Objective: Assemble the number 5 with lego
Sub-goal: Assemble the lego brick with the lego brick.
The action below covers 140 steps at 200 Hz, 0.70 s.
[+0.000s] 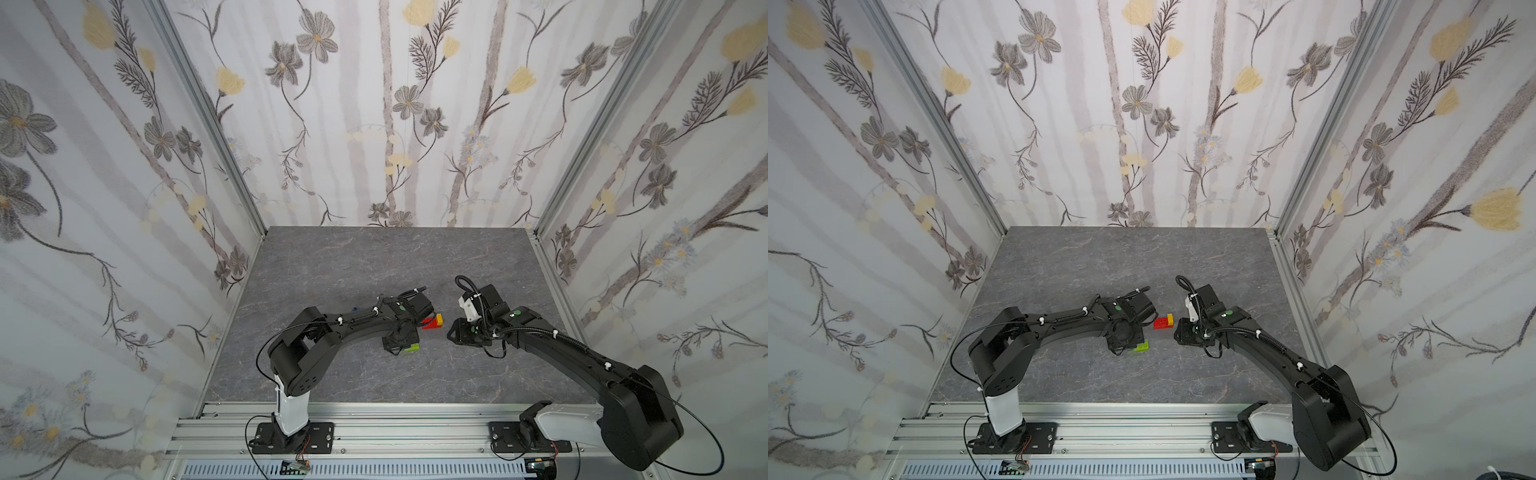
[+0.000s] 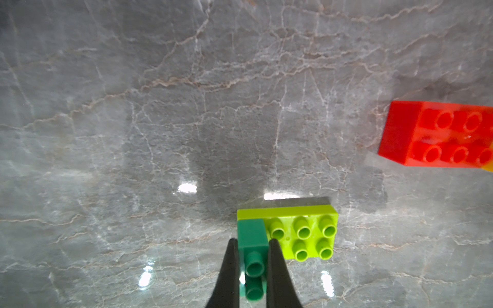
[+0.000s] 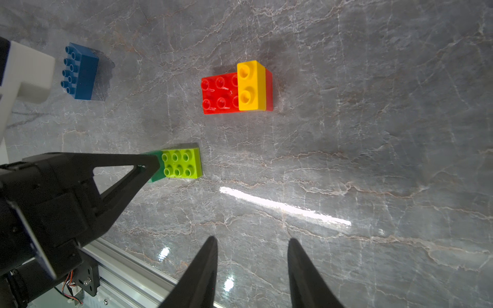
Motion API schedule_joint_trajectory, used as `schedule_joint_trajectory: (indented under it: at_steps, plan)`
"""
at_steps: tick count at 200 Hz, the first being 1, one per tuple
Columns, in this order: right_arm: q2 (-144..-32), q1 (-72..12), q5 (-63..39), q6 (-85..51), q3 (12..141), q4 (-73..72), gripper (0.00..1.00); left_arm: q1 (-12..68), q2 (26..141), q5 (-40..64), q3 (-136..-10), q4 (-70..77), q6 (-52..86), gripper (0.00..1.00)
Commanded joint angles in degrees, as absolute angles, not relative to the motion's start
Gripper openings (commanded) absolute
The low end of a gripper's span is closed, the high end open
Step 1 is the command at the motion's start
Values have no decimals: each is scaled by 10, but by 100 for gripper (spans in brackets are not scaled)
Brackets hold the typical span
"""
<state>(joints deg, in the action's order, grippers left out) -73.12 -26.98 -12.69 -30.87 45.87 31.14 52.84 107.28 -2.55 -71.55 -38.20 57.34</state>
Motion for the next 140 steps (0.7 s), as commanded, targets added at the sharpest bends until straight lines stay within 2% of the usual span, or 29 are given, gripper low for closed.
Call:
schedule_joint_trajectory:
  at_steps: [1, 140]
  plan:
    - [-725, -269, -132, -311, 457, 320, 43, 528, 1085, -32, -703, -388, 587, 0]
    - [-722, -270, -125, -316, 459, 325, 43, 511, 1104, -45, -698, -397, 535, 0]
